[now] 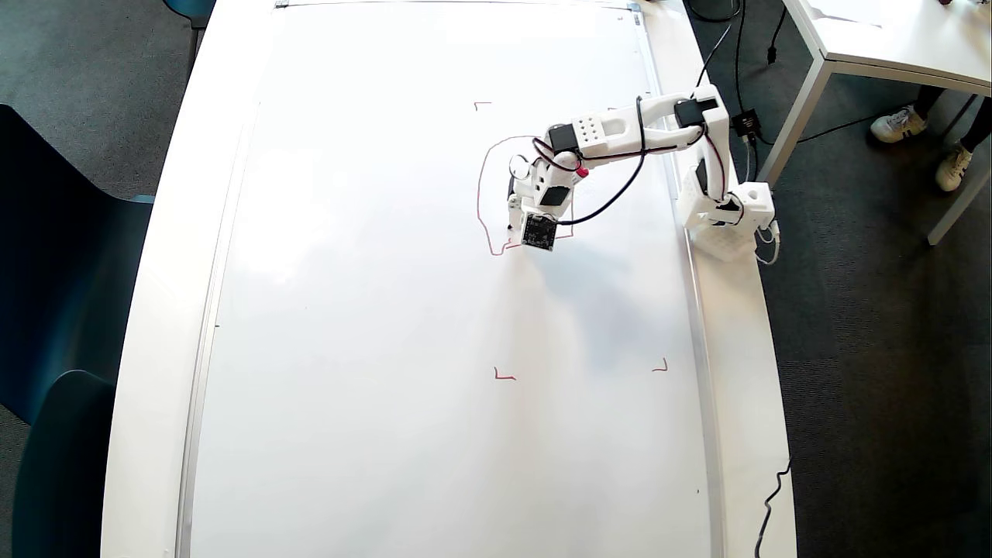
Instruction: Draw on a whiteboard a robot head using a pen attached to the gripper
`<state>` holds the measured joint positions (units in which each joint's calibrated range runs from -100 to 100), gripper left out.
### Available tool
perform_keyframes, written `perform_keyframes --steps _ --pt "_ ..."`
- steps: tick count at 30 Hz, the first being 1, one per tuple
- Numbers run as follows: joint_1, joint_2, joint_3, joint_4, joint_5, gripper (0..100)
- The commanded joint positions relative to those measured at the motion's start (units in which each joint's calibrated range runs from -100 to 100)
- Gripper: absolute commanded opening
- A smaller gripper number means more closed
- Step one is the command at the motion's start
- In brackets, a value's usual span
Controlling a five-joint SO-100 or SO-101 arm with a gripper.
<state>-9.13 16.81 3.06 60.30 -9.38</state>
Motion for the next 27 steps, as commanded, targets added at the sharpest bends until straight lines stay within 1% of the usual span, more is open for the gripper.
perform_keyframes --steps 1,27 --pt "-0.3 0.1 0.1 -0.4 0.2 1" --pt "2.2 -0.2 0.5 -0.5 0.3 1"
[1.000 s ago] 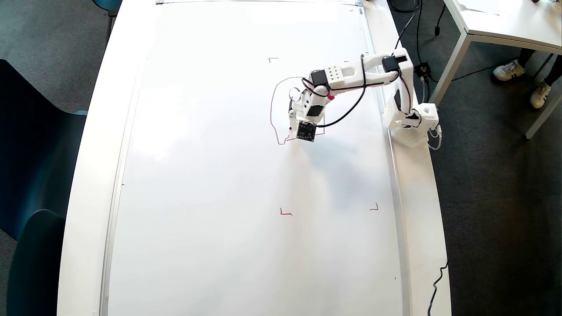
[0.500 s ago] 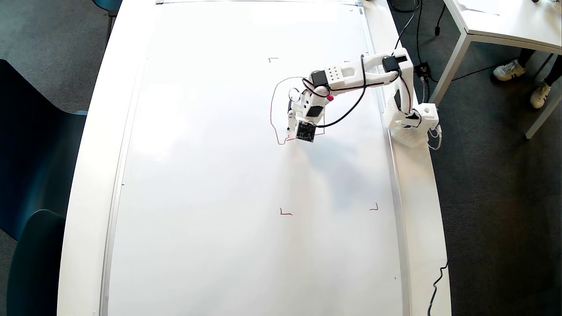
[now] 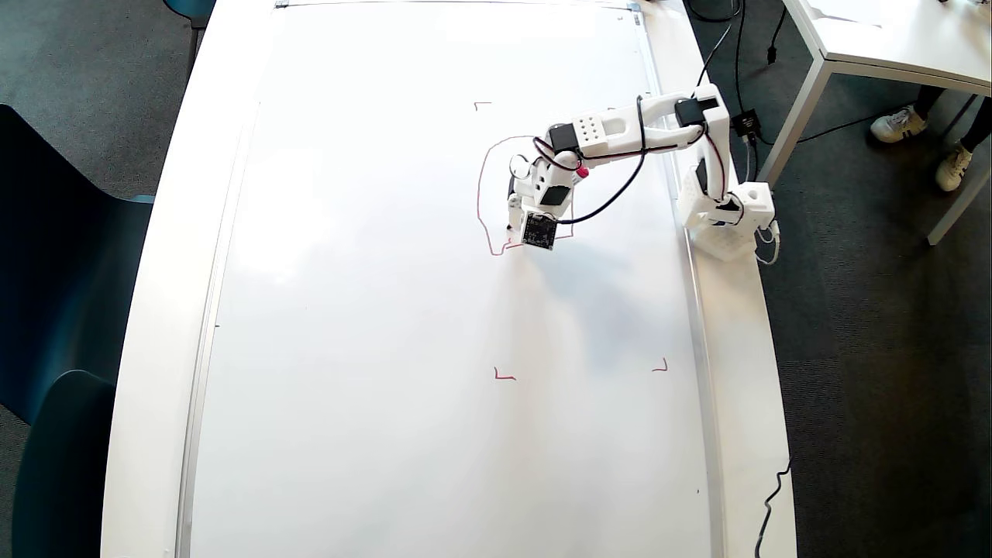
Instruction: Draw on a whiteboard a robot head using a pen attached to the gripper
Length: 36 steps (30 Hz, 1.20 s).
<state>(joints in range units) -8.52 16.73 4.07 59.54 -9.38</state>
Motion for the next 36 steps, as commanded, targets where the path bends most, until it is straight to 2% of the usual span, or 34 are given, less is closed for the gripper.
perform_keyframes --steps 1,21,36 --pt "1.7 0.0 -0.7 0.2 0.3 1" --pt "5.5 0.3 -1.3 0.2 2.0 1" --pt "6.1 -3.9 5.5 0.2 2.1 1"
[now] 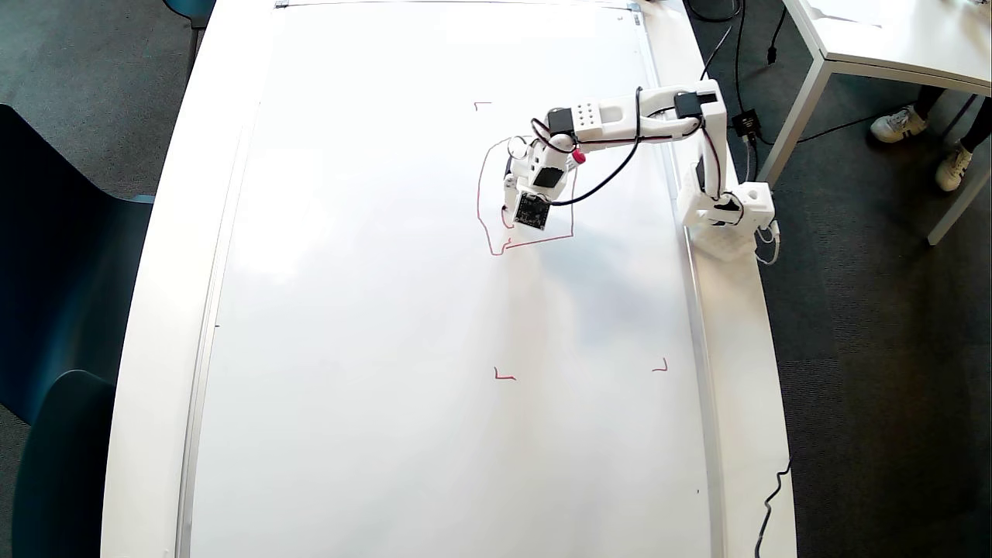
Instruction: Draw on a whiteboard a robot head using a pen attached to the gripper
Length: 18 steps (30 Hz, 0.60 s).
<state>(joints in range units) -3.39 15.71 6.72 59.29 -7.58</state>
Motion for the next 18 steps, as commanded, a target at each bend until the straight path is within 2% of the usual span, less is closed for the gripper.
perform_keyframes --steps 1,18 --pt "0.9 -3.3 3.7 0.4 0.3 1" --pt "-1.0 -9.6 12.5 -1.6 0.7 1"
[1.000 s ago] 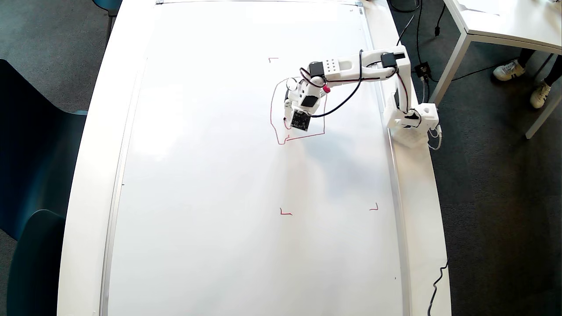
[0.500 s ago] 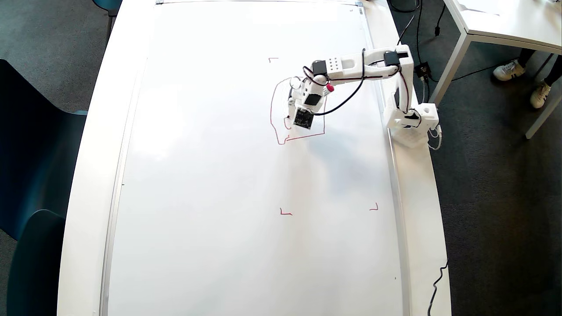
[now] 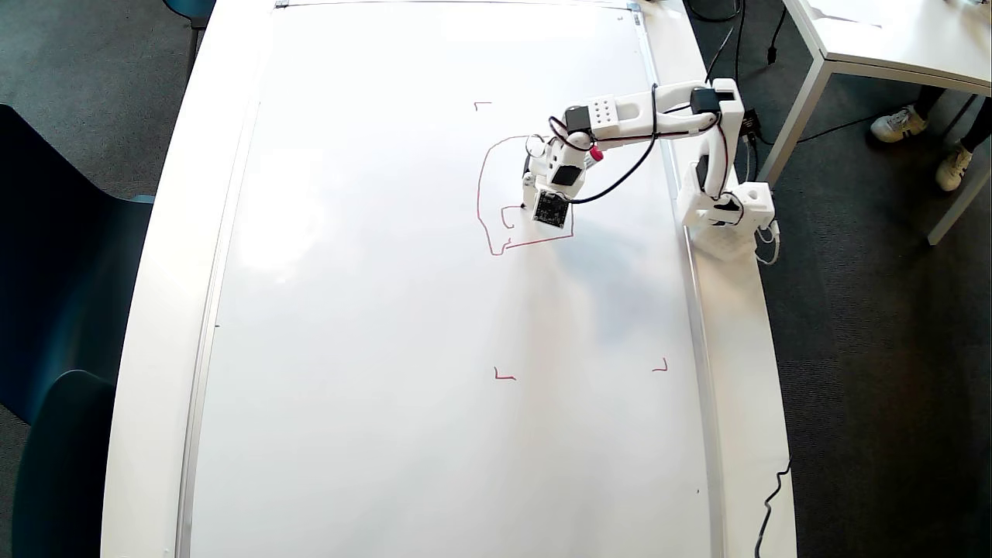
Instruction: Draw on a whiteboard a robot head using a pen attached to the gripper
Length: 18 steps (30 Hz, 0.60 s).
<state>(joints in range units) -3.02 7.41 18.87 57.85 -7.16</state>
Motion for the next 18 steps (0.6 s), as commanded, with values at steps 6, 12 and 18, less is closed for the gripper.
perform_keyframes --steps 6,12,18 --pt "-4.5 -1.5 0.5 -0.1 0.3 1" --pt "-5.3 -1.3 0.4 -0.1 0.1 1" --pt "-6.0 -1.1 0.2 -0.1 0.1 1"
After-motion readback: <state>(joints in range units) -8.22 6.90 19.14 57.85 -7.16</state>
